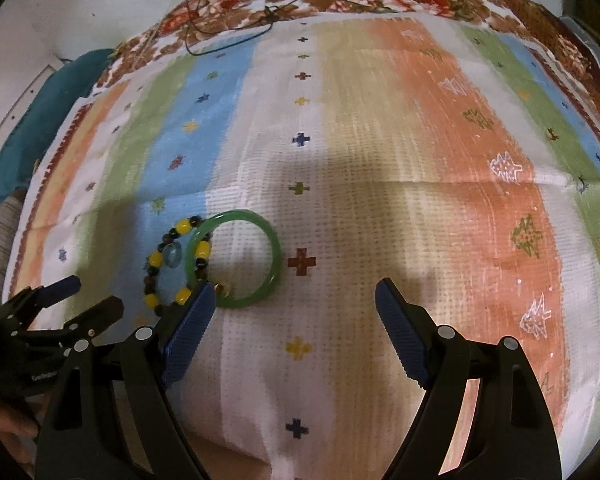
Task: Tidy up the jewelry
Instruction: 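Move both open tools to the black-yellow bracelet and green bangle, then grasp the black-yellow bead bracelet with left tool while right tool grasps green bangle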
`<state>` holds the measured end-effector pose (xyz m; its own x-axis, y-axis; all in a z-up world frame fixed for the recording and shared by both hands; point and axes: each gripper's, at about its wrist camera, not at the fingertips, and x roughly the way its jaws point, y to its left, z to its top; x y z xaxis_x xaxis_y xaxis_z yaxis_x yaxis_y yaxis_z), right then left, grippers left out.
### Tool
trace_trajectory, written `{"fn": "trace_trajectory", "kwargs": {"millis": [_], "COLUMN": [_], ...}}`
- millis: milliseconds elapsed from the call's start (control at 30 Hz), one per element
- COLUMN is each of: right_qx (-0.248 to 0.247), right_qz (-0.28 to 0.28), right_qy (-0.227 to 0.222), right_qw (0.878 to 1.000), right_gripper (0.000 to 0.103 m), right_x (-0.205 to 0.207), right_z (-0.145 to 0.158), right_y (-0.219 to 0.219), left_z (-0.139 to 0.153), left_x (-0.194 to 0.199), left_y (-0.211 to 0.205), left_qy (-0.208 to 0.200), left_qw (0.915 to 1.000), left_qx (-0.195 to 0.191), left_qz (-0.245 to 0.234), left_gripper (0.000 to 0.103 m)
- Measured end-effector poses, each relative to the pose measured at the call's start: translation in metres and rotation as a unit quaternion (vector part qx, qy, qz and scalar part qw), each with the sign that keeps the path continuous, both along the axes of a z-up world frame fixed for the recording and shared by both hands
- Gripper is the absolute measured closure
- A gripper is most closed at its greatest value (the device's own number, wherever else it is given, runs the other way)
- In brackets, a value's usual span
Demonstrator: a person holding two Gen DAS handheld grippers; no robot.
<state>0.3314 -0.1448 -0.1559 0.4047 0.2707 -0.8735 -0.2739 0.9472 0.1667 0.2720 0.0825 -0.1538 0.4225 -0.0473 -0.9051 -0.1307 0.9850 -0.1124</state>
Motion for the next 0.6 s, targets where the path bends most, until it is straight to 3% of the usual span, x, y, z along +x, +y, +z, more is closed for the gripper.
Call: {"fn": "trace_trajectory", "kwargs": {"millis": [600], "right_qx": [-0.040], "right_qz": [0.023], "right_qy": [0.000], "right_qw": [0.999], "right_gripper": [0.021], "right_x": [0.020], "right_z": [-0.022], "right_y": [0.020], "left_z": [-0.019], "left_x": [0.025], "left_y": [0.001], "left_qy": [-0.002], "left_qw": [1.0000], "left_qx": [0.009], "left_qz": [-0.003], "left_gripper": [0.010]}}
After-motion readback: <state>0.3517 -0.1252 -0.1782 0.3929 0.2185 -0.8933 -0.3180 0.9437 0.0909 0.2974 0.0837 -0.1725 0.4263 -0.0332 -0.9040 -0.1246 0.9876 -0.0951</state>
